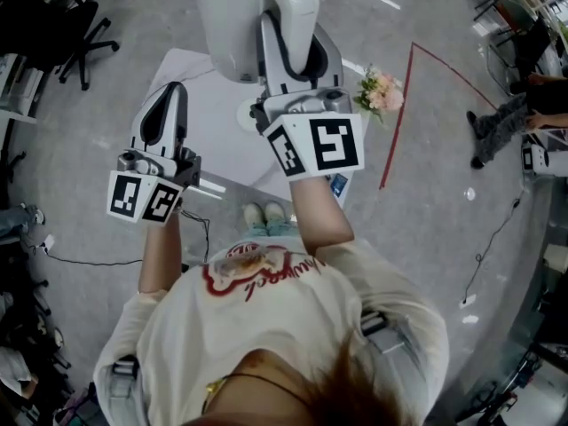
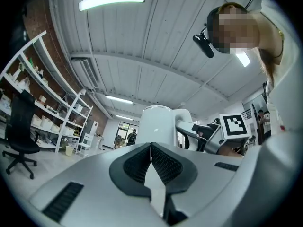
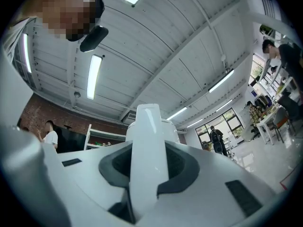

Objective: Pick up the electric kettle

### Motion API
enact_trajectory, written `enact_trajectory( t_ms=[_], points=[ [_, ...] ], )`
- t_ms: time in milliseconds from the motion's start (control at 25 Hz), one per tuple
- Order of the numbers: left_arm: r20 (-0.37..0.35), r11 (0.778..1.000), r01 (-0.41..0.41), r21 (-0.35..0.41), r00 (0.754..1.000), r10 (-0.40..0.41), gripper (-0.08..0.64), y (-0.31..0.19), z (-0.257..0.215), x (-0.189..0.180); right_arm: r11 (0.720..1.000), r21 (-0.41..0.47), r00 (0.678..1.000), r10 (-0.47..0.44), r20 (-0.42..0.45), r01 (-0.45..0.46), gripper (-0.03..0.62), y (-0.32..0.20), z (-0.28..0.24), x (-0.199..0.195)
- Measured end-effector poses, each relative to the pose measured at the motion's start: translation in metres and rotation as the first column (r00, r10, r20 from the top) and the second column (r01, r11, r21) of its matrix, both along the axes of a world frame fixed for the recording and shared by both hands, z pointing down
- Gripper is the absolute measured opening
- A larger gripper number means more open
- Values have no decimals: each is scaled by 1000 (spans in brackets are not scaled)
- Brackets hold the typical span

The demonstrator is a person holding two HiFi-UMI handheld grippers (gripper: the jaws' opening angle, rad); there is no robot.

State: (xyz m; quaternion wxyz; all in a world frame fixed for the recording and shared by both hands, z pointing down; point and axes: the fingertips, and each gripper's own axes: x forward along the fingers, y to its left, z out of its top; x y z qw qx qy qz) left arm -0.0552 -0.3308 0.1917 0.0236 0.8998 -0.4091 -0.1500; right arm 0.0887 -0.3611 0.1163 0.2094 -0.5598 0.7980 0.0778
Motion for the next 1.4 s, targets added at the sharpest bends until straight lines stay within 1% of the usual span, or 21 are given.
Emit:
enact_trajectory(
  t_ms=[120, 240, 560, 840, 1000, 1080, 1400],
  points=[
    [3, 1000, 4, 21, 1000, -4, 13, 4, -15, 7, 1000, 5, 1000, 9, -14, -9, 103, 10, -7, 4],
    [8, 1000, -4, 19, 1000, 4, 14, 10, -21, 16, 1000, 11, 1000, 15, -12, -15, 103, 21, -14, 13],
    [7, 1000, -8, -5, 1000, 8, 14, 20, -11, 25, 1000, 17, 1000, 6, -2, -6, 103, 39, -16, 25],
    [5, 1000, 16, 5, 1000, -16, 13, 37, -13, 51, 1000, 7, 1000, -22, 8, 22, 103, 57, -12, 53],
    [10, 1000, 24, 4, 1000, -24, 14, 52, -8, 52, 1000, 20, 1000, -16, -16, 17, 103, 70, -7, 54],
    [10, 1000, 21, 7, 1000, -21, 14, 55, -7, 51, 1000, 29, 1000, -10, -14, 11, 103, 75, -8, 54],
    [16, 1000, -24, 6, 1000, 24, 13, 84, -5, 36, 1000, 23, 1000, 9, -10, -9, 103, 108, -6, 40]
  ],
)
